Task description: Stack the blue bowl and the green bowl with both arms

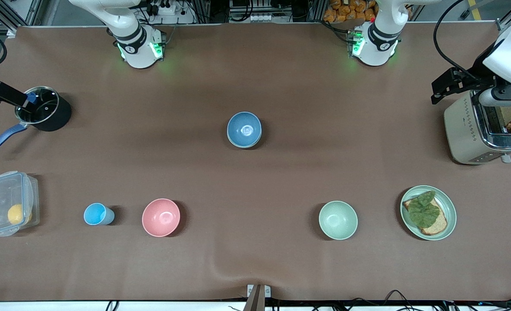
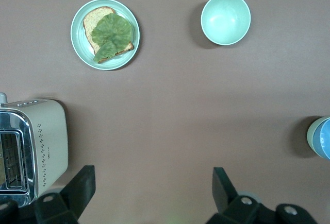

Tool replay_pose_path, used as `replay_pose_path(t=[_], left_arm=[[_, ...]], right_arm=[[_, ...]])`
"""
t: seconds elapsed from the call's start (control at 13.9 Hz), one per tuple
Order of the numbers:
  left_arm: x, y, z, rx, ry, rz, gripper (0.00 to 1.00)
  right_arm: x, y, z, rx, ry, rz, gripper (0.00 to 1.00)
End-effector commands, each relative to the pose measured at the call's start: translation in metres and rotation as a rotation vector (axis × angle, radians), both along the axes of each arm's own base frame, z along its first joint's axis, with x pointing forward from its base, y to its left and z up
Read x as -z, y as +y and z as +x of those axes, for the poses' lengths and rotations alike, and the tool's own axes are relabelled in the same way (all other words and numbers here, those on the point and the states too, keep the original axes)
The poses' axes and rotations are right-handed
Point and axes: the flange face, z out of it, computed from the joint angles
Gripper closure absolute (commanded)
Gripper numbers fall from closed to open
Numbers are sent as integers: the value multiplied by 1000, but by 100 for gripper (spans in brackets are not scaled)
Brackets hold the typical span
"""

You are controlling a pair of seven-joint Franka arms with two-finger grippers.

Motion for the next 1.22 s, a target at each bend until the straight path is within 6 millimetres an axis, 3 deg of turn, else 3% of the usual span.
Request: replay_pose_path(t=[0.0,0.5,1.15], left_arm=[[-5,-1,2,15,1,-23,0],[-5,-2,3,18,-10,-25,0],[-7,-3,4,19,-19,-48,0]], right_arm=[[-2,2,0,1,6,-24,0],[0,19,4,-41,-3,-72,0],[4,20,1,-109,15,-119,0]])
